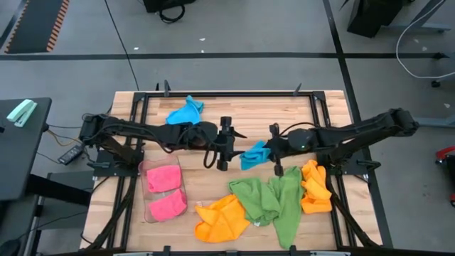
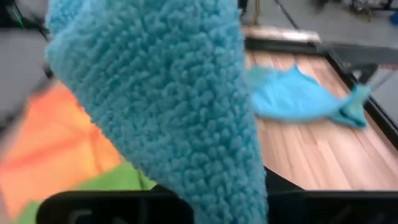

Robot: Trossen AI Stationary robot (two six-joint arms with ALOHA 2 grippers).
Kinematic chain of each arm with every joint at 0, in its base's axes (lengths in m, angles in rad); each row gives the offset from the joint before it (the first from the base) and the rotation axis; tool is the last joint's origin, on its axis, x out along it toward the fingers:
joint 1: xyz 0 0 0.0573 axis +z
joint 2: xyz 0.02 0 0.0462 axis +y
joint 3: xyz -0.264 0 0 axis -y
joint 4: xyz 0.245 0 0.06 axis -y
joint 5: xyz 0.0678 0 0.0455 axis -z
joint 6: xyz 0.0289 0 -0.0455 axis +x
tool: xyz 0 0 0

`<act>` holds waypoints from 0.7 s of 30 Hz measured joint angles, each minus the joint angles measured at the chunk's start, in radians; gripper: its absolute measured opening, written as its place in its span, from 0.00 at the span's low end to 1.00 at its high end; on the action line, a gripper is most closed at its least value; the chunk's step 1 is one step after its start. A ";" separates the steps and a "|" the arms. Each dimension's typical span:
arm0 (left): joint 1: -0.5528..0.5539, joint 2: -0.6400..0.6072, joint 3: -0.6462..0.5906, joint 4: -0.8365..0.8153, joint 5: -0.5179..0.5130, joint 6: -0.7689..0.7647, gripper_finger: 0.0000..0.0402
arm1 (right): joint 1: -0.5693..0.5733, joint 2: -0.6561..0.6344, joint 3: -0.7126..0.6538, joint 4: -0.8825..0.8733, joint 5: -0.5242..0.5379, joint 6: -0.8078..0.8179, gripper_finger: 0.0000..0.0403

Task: Fold microfiber towels
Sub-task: Put the bottom blue microfiber cloth into the transparent bin

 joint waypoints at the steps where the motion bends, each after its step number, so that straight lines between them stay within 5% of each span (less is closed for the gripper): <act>1: -0.002 -0.003 -0.001 0.009 0.001 -0.001 0.61 | 0.000 -0.013 0.000 0.010 -0.010 0.024 0.10; 8: -0.005 -0.053 0.001 0.051 0.002 -0.021 0.65 | -0.045 -0.150 0.000 0.108 -0.029 0.305 0.10; 16: 0.013 -0.073 -0.001 0.095 0.051 -0.106 0.64 | -0.078 -0.265 0.001 0.127 -0.103 0.349 0.10; 21: 0.038 -0.073 0.000 0.193 0.079 -0.257 0.68 | -0.077 -0.258 0.001 0.167 -0.044 0.334 0.10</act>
